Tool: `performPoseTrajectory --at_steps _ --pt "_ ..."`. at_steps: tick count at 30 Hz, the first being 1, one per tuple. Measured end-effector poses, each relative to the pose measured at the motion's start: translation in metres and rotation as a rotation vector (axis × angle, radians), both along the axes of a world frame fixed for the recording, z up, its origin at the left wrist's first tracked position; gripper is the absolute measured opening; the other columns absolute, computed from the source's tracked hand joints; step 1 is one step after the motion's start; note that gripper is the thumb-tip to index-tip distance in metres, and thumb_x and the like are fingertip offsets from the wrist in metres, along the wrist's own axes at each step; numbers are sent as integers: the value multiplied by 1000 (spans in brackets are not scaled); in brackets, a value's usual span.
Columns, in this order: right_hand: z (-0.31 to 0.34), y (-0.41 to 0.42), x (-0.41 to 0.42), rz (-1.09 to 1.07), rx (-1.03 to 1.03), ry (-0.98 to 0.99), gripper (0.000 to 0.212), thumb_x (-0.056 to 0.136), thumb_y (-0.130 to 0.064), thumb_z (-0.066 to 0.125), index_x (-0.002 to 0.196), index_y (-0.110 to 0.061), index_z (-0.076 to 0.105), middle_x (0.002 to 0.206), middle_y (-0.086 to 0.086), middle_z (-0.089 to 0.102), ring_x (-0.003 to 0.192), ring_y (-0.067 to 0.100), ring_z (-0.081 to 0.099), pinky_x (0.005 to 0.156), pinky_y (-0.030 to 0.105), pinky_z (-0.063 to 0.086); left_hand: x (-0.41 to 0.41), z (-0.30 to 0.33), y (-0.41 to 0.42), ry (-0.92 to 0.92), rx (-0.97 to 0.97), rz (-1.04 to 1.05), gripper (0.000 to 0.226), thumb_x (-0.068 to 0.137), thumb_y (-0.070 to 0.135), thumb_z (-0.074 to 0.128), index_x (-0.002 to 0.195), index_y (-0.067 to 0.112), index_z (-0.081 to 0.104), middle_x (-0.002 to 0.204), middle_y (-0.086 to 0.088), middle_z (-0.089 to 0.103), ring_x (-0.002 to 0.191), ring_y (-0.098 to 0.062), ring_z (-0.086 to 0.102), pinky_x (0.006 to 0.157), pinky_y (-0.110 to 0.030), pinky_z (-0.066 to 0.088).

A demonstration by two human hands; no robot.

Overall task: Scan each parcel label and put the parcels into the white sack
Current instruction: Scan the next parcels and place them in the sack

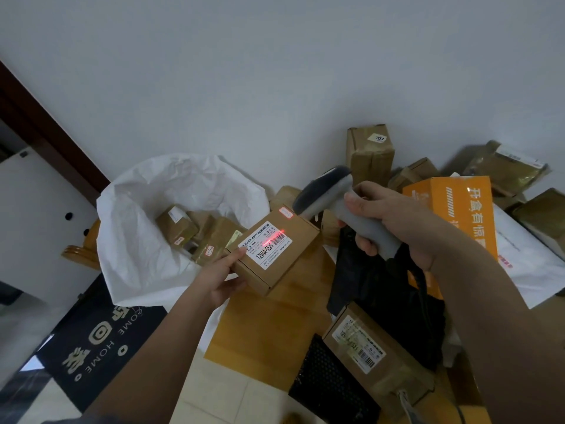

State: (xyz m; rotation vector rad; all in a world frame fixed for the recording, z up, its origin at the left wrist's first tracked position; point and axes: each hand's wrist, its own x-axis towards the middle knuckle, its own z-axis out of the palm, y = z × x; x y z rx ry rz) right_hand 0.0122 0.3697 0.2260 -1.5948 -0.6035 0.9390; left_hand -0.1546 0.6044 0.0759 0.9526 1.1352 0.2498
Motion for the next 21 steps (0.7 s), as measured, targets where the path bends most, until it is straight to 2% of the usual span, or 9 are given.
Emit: performPoseTrajectory --at_steps 3,6,10,13,16,19,21 --pt "-12 11 -1 -107 -5 140 28 99 -33 51 119 -13 50 102 14 61 49 14 53 43 23 46 -5 -6 -5 -32 -77 111 25 87 20 71 105 10 57 101 -14 66 100 -28 64 81 -43 56" --pt "-24 20 -1 -274 -44 291 30 97 -35 56 117 -13 52 96 12 61 51 16 51 39 22 44 -12 -16 -1 -127 -209 283 31 91 22 67 116 9 53 110 -17 63 105 -30 62 81 -42 56" --pt "-39 28 1 -317 -120 295 29 94 -34 61 115 -16 50 95 11 61 52 15 50 40 22 44 -20 -20 15 -219 -297 434 38 94 25 60 127 13 46 116 -17 60 104 -30 61 82 -37 59" --pt "-48 38 1 -305 -167 262 33 93 -32 63 119 -16 50 102 12 63 49 14 53 41 23 45 -20 -23 38 -185 -267 432 34 96 20 57 128 15 46 128 -17 54 117 -33 56 96 -36 52" --pt "-56 47 -4 -295 -178 229 32 94 -32 63 119 -16 51 104 13 64 49 13 53 44 25 46 -15 -29 68 -94 -187 377 42 94 12 58 134 16 46 140 -14 48 126 -33 50 99 -35 50" --pt "-62 51 -7 -296 -211 179 33 93 -34 62 121 -17 53 106 12 64 51 13 54 46 25 46 -3 -28 101 -20 -105 364 49 94 10 59 140 15 43 142 -13 46 130 -33 46 103 -37 49" --pt "-65 51 -7 -319 -246 150 33 94 -34 61 121 -18 53 106 11 65 54 14 55 48 26 47 7 -27 128 -22 -80 353 51 94 12 60 142 15 42 141 -11 48 130 -32 47 97 -33 51"
